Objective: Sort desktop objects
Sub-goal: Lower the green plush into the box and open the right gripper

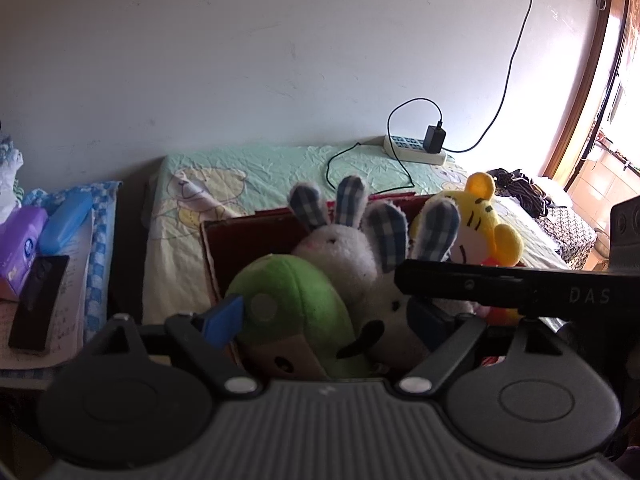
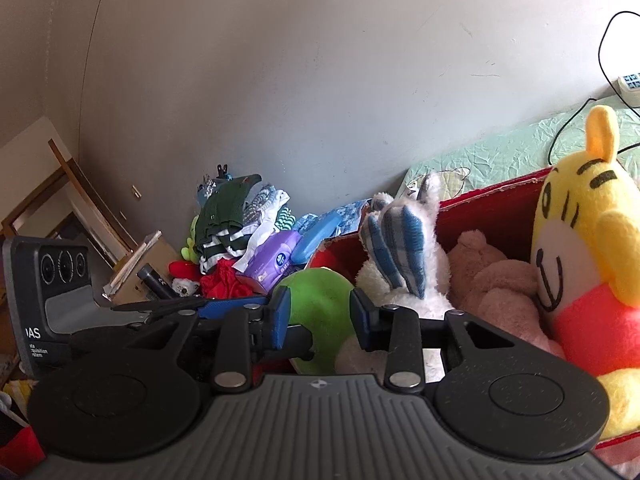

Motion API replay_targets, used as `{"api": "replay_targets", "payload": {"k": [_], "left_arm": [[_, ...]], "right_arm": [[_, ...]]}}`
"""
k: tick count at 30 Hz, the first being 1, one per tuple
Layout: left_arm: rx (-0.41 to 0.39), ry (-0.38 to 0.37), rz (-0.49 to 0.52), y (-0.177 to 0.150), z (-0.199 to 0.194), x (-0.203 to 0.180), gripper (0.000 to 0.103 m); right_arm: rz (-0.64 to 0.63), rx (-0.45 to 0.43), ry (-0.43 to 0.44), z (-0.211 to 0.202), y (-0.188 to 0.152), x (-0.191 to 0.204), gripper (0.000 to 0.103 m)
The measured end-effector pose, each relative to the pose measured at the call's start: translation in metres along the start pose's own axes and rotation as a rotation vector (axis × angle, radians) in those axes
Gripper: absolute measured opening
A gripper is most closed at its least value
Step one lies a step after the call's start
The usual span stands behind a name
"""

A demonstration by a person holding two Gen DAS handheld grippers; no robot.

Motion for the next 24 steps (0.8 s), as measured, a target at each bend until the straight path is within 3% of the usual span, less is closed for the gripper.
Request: {"api": "replay_targets", "payload": {"k": [6, 12, 19, 24], "left_arm": [[-0.006, 0.036, -0.004, 0.009, -0.001, -0.013, 0.093], [0.070, 0.163, 0.017, 0.014, 0.008, -0.031, 0.098], [0.117, 0.218, 0.003, 0.015, 0.012, -0.043, 0.099], [0.123, 0.230, -0.026, 0.014, 0.011, -0.049, 0.099]], "right_arm": [[0.020, -0.042, -0.040, -0.020, 0.000, -0.007, 0.037], [0.032, -0.047, -0.113, -0.033, -0.008, -0.015, 0.037], [0.049, -0.063, -0.158, -0.046, -0.018, -0.017, 0.037], [0.019, -0.074, -0.236, -0.058, -0.024, -0.012, 0.038]]}}
Point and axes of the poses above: each gripper's, at about its wrist camera, not at the fingertips, and z roughly the way its jaws point, x to its left, y to its top, the point moved 5 cm from there along z, roughly the way its jaws point, and after that the axes turned 12 degrees about x, right-handed, at the moved point
